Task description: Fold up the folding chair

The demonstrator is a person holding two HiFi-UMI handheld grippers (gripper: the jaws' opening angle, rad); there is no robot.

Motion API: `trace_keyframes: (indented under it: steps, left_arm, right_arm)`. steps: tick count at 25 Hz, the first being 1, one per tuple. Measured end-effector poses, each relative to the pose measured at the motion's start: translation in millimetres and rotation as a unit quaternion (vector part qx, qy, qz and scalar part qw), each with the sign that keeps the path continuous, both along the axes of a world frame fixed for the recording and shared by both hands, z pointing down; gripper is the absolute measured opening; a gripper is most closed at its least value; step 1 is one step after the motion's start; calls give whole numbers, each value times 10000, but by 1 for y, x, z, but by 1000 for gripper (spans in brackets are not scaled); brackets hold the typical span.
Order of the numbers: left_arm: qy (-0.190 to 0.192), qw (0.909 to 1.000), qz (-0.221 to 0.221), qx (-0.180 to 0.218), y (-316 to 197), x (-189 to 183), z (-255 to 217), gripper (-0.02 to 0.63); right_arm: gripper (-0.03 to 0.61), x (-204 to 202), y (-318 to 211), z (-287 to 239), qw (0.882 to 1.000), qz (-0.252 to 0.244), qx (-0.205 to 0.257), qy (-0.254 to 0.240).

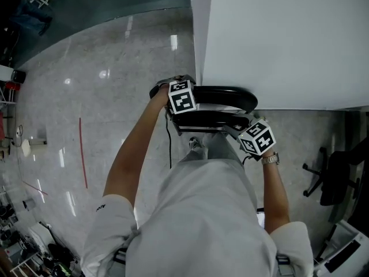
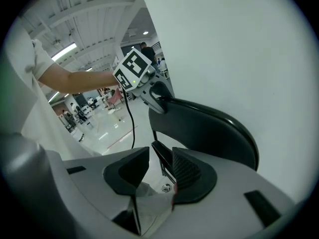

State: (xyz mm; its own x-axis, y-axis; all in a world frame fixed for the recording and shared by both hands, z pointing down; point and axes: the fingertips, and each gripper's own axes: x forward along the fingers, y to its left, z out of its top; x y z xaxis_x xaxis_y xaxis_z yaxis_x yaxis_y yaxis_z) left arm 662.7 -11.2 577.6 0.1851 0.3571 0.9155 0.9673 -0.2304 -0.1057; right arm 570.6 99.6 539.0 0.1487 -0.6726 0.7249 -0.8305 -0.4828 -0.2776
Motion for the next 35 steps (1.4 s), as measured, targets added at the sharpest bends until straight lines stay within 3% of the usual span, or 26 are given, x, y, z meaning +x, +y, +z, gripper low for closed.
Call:
trace_keyframes:
  steps: [4, 8, 11, 14, 19, 25, 27, 35]
  left_arm:
    - [195, 9992, -194, -291, 2, 5, -22, 215]
    - [710, 9910, -832, -774, 5, 11, -44, 213]
    - [1136, 9778, -1394, -1076, -2, 14, -63, 187]
    - [1488, 9525, -2184, -1514, -7, 15, -82, 62]
    - [1701, 8993, -3431, -2113, -25, -11, -100, 15]
    - [1834, 8341, -4656, -2321, -36, -70, -100, 11]
    - [1935, 8085, -5022, -2381, -28, -90, -106, 12]
    - [2763, 6543, -6555, -2566, -23, -193, -137, 12]
  right_arm:
    - [143, 1, 5, -6, 9994, 298, 168, 43]
    - [143, 2, 4, -16, 9975, 492, 493, 119]
    - [141, 7, -3, -22, 9964, 468, 675, 195]
    - [96, 19, -4, -31, 9950, 373, 853, 350]
    - [6, 31, -17, -43, 9927, 78, 1068, 563]
    - [5, 7, -31, -48, 9899, -446, 1197, 619]
    - [5, 1, -26, -55, 9870, -562, 1321, 718]
    - [5, -54, -38, -98, 9625, -1517, 2045, 931]
